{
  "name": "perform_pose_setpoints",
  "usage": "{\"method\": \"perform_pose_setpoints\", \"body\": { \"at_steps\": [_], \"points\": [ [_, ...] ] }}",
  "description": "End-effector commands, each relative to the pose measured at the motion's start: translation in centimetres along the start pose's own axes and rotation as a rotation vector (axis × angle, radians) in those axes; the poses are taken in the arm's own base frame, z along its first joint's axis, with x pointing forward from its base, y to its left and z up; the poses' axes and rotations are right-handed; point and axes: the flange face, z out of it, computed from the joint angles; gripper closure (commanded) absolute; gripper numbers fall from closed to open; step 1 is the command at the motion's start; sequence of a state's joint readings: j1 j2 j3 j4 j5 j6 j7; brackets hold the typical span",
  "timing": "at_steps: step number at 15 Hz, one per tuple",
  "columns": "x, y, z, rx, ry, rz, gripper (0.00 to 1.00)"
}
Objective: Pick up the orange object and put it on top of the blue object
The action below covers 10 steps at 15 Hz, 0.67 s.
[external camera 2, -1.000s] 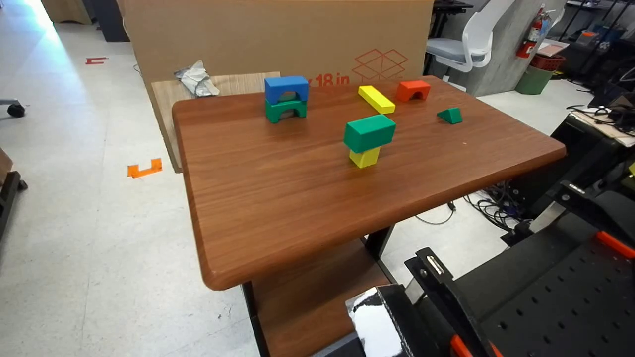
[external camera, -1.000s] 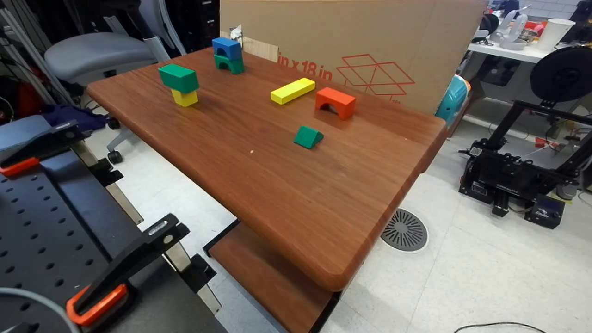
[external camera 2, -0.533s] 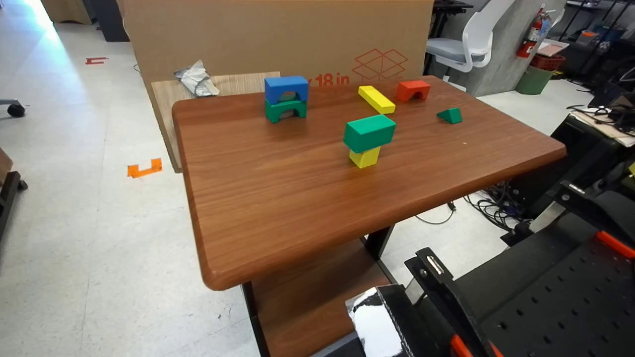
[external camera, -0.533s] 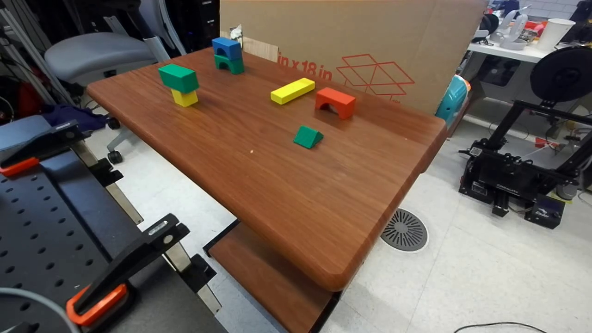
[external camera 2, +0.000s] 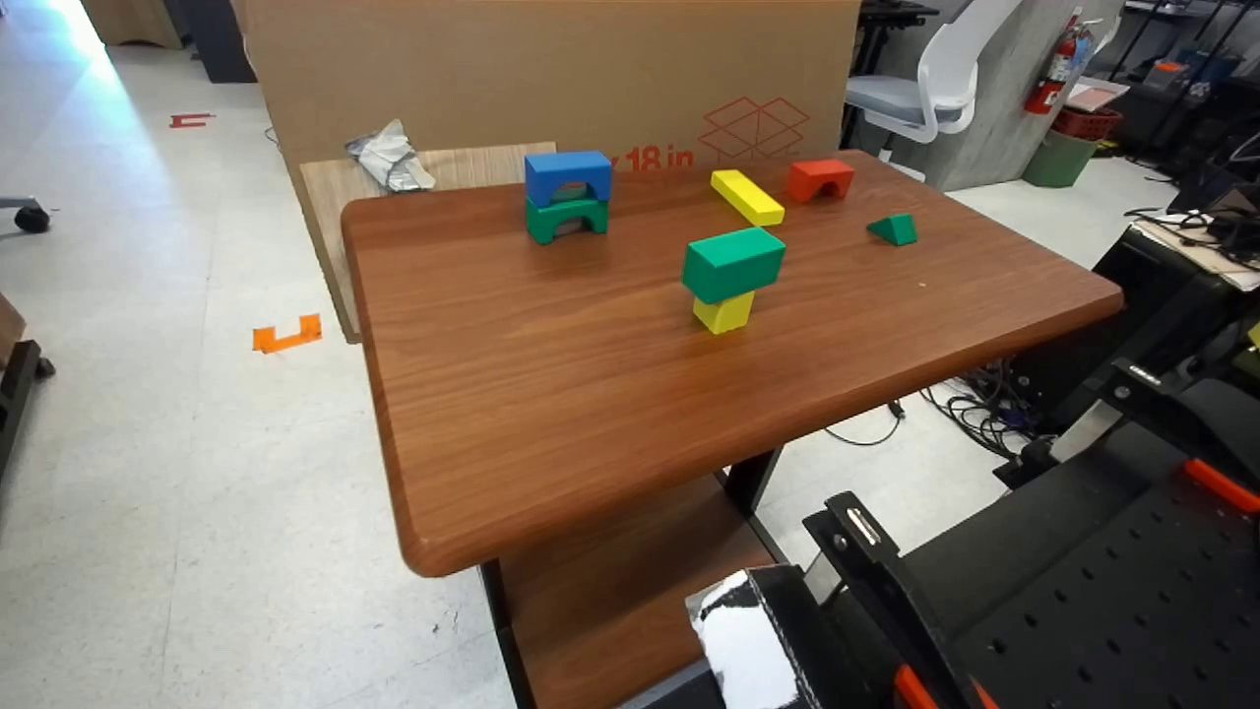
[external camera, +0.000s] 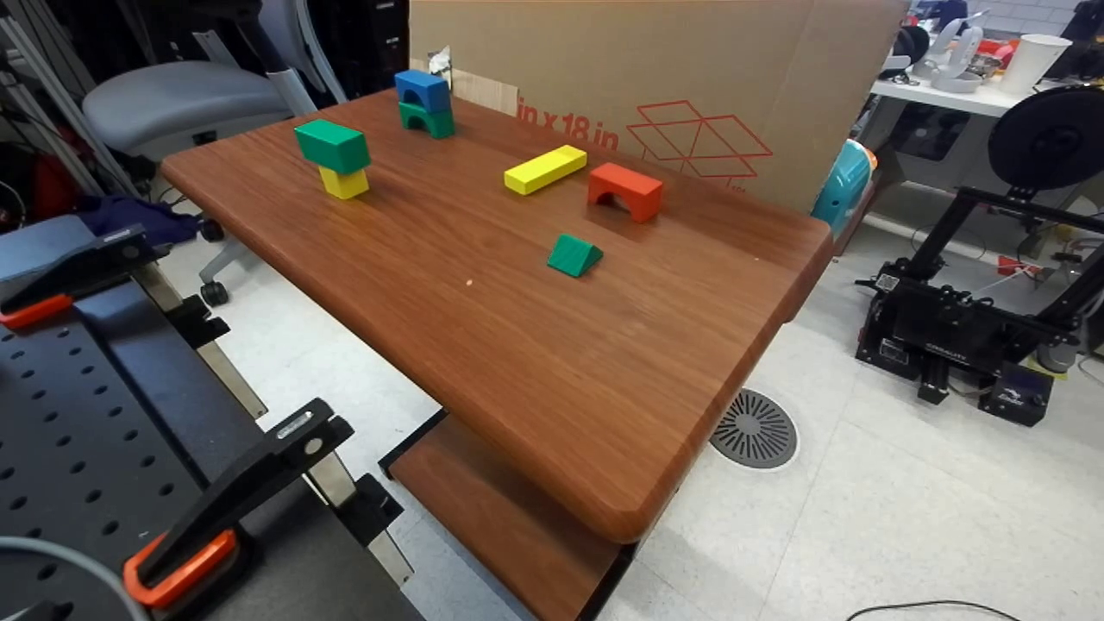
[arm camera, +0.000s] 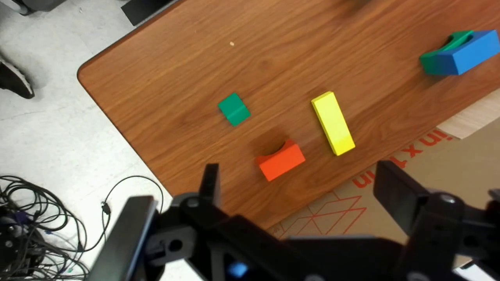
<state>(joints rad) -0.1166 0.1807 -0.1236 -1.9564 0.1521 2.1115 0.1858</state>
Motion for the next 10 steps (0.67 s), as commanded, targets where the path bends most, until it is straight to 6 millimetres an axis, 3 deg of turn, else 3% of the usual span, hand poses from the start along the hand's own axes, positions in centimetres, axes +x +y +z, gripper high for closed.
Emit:
{"method": "perform_pose_setpoints", "body": {
  "at_steps": [1,7,10],
  "points": [
    [2.7,0.1,0.5,0.016,0.003,0.023,0.0],
    [4.4,-1.8,4.8,-0.038,0.007,-0.12,0.0],
    [5.1,-3.0,7.9,-0.061,0.001,-0.183,0.0]
  ]
}}
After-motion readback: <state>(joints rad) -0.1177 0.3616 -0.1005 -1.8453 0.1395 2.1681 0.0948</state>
